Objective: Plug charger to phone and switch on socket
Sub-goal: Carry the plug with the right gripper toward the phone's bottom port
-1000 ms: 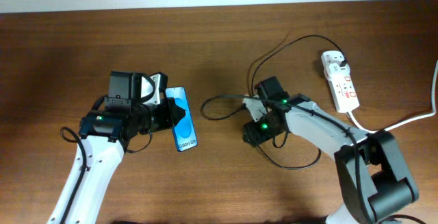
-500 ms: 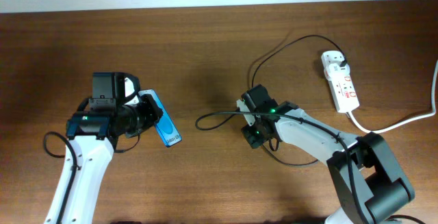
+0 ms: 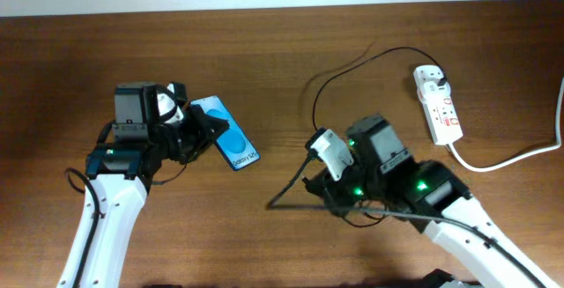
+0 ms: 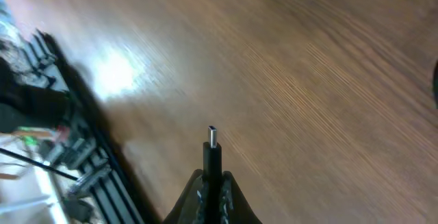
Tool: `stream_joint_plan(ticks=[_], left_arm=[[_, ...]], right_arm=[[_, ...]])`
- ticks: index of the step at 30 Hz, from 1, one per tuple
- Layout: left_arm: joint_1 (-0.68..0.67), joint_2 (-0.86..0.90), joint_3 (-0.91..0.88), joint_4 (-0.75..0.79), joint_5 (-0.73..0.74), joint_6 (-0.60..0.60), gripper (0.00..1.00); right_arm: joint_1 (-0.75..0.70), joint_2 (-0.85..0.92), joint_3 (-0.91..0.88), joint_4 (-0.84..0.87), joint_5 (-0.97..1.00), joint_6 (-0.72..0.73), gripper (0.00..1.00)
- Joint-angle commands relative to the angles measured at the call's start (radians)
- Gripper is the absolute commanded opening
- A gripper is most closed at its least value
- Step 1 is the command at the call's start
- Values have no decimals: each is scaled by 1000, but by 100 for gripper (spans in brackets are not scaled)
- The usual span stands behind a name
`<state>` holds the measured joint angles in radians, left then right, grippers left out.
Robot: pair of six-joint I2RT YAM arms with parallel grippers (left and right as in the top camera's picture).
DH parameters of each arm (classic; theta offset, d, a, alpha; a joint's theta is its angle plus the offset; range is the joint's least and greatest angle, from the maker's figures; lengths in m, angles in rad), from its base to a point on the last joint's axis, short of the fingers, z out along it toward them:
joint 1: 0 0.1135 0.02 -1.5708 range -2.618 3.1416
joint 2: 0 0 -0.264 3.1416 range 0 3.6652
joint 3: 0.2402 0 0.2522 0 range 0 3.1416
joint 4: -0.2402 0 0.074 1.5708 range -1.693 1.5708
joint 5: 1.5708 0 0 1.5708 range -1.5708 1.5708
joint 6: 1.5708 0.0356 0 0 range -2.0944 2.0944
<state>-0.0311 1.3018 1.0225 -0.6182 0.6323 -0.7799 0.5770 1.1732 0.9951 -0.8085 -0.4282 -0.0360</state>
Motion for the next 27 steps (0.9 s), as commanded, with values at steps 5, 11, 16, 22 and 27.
stream_joint_plan(ticks=[5, 11, 16, 22, 27], left_arm=[[4, -5, 9, -153, -80, -248, 0], [3, -5, 9, -205, -113, -248, 0], [2, -5, 9, -233, -171, -247, 0], [-17, -5, 9, -233, -196, -248, 0], [-17, -5, 9, -233, -220, -247, 0]], right_arm=[[468, 3, 10, 36, 938, 25, 4], [512, 142, 12, 51, 990, -92, 4], [583, 174, 60, 142, 986, -209, 4], [603, 176, 60, 252, 901, -222, 4], [626, 272, 60, 275, 885, -263, 4]])
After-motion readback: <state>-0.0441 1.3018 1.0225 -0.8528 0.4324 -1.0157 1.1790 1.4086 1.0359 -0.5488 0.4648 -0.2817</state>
